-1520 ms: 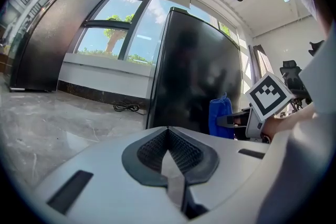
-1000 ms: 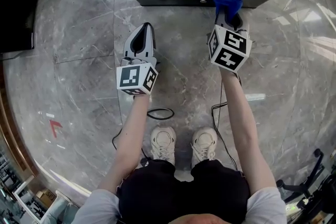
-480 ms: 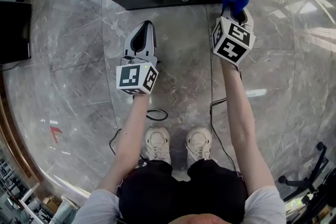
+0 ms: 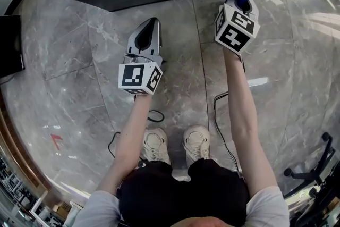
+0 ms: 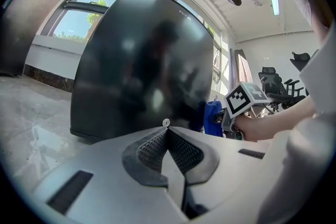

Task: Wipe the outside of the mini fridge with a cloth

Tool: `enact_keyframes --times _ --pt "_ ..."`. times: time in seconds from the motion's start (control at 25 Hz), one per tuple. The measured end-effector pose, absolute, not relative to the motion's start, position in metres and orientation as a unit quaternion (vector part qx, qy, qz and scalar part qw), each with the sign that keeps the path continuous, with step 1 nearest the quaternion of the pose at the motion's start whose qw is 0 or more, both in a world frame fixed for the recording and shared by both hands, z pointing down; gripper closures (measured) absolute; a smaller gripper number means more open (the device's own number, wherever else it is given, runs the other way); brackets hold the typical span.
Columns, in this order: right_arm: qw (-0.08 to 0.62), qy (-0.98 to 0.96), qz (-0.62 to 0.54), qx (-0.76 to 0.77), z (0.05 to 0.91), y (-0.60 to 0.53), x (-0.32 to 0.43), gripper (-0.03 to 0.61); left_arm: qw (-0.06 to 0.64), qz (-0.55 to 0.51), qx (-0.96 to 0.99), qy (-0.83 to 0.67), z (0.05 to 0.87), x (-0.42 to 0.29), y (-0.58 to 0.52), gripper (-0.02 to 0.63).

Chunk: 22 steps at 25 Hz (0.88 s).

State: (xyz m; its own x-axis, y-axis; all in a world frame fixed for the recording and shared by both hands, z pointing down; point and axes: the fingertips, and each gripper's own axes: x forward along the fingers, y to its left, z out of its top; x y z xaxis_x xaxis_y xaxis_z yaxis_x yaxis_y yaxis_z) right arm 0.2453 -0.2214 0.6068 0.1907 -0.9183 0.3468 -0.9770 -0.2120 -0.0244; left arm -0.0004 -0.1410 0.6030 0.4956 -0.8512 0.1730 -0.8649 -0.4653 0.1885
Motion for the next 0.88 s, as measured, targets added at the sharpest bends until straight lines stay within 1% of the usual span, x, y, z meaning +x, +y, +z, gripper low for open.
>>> enact_keyframes --times 0.56,0.88 --pt "0.081 -0.575 0.159 0.798 0.605 -0.234 0.282 0.506 0.133 0.024 0.854 -0.502 0.61 -0.002 -0.142 0.609" --pt "0.083 -0.578 0.152 0.798 0.593 -0.226 0.28 0.506 0.127 -0.002 0.849 -0.513 0.59 -0.008 -0.146 0.609"
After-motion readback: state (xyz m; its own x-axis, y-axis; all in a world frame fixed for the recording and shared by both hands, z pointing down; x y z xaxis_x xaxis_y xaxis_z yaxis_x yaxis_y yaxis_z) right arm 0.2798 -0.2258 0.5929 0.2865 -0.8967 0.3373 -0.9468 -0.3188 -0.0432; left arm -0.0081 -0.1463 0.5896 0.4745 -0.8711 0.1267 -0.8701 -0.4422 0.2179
